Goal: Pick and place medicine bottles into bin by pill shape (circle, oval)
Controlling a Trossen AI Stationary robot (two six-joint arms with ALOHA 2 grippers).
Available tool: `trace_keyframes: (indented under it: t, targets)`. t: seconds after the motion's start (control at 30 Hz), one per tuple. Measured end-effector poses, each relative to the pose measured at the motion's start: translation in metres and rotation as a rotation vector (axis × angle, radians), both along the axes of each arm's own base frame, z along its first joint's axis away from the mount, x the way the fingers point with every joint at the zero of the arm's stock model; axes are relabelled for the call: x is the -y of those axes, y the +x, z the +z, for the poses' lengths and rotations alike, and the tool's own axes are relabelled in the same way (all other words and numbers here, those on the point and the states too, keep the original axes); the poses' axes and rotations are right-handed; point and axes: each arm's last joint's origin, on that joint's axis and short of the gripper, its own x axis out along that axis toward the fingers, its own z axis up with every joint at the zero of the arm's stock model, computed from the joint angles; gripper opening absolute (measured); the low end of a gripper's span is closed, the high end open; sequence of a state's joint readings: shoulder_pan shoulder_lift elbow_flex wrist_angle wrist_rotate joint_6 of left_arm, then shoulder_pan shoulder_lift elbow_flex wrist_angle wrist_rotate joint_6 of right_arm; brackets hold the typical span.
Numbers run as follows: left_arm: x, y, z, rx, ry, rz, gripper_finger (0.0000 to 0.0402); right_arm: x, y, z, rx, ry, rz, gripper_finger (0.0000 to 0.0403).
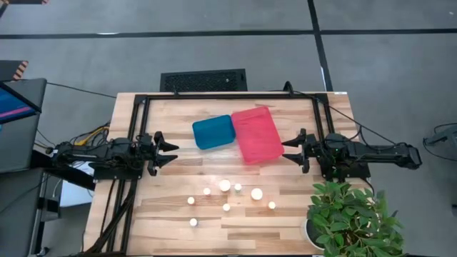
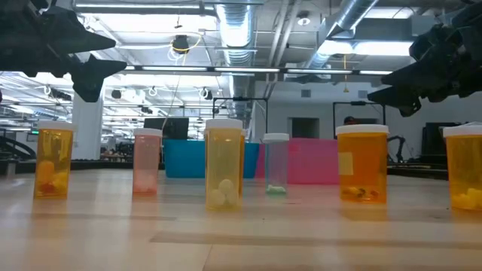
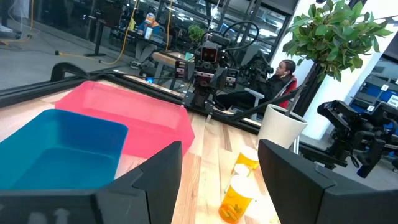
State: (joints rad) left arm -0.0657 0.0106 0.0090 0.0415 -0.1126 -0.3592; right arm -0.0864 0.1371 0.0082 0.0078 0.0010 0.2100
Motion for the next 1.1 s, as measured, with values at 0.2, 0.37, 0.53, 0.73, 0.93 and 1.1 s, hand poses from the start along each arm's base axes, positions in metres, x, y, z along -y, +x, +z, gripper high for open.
trace_keyframes:
  t: [0.2,0.37,0.53,0.73,0.93,1.1]
  targets:
    - [0.0000,0.0000,0.0001,0.000,0.000,0.000,0.0204,0.0000,0.0000,-0.0001,0.000,0.000,0.000,0.0271]
    - [0.0000,0.0000,0.0001,0.000,0.000,0.000,0.0204,0.0000,0.0000,-0.0001,0.000,0.000,0.000,0.0271]
    - [0.0000,0.0000,0.0000,0.000,0.000,0.000,0.0204,0.0000,0.0000,-0.0001,0.000,0.000,0.000,0.0271]
    - [0.0000,0.0000,0.0000,0.000,0.000,0.000,0.0204,0.0000,0.0000,0.0000,0.000,0.000,0.000,0.0271]
    - [0.0000,0.0000,0.0001,0.001,-0.014,-0.001,0.0204,0.0000,0.0000,-0.0001,0.000,0.000,0.000,0.0271]
    - [-0.0008,0.0002,0.0002,0.004,-0.042,0.026,0.0204,0.0000,0.0000,-0.0001,-0.001,0.000,0.000,0.0271]
